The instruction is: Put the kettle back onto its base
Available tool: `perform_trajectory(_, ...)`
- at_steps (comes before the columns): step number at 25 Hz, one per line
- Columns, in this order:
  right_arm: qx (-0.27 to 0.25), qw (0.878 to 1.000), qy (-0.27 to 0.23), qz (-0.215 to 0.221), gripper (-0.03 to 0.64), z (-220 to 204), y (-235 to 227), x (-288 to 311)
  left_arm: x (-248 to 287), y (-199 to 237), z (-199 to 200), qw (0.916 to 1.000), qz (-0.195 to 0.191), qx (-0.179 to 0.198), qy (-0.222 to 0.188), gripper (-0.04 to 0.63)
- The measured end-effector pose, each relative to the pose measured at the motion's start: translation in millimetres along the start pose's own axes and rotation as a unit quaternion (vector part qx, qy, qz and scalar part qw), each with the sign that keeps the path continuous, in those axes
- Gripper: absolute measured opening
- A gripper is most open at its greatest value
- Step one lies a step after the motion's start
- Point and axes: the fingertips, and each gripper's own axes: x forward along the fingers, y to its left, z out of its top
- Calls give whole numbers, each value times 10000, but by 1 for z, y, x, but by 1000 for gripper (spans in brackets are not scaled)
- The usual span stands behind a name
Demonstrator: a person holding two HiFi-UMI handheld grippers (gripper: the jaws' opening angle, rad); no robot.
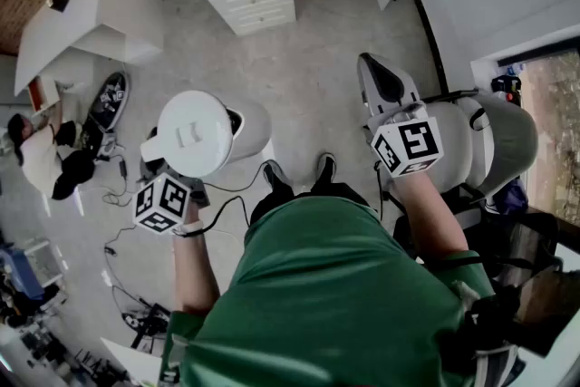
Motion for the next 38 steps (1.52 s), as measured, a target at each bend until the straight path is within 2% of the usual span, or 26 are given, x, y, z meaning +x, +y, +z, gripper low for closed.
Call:
perform_trajectory(6,-1,10000,-39,-71,21,6,22,-9,-26,19,5,10000,14,17,-86,162)
perform_trajectory(15,-120,9997,-176,-92,21,31,97,2,-48,91,28,9998,-11,5,-206,163)
perform_trajectory(26,-270,9985,-193,-444,22,44,166,19,-39,171,47,9989,-341,-47,-319,163)
perform_trajectory(33,-275,9986,50,-441,21,33,169,45,-17,192,38,9995,-243,-133,-174,163)
perform_trajectory(38,-152,9997,118,-176,23,21,166,91,6,199,42,9999,-73,-100,-111,163)
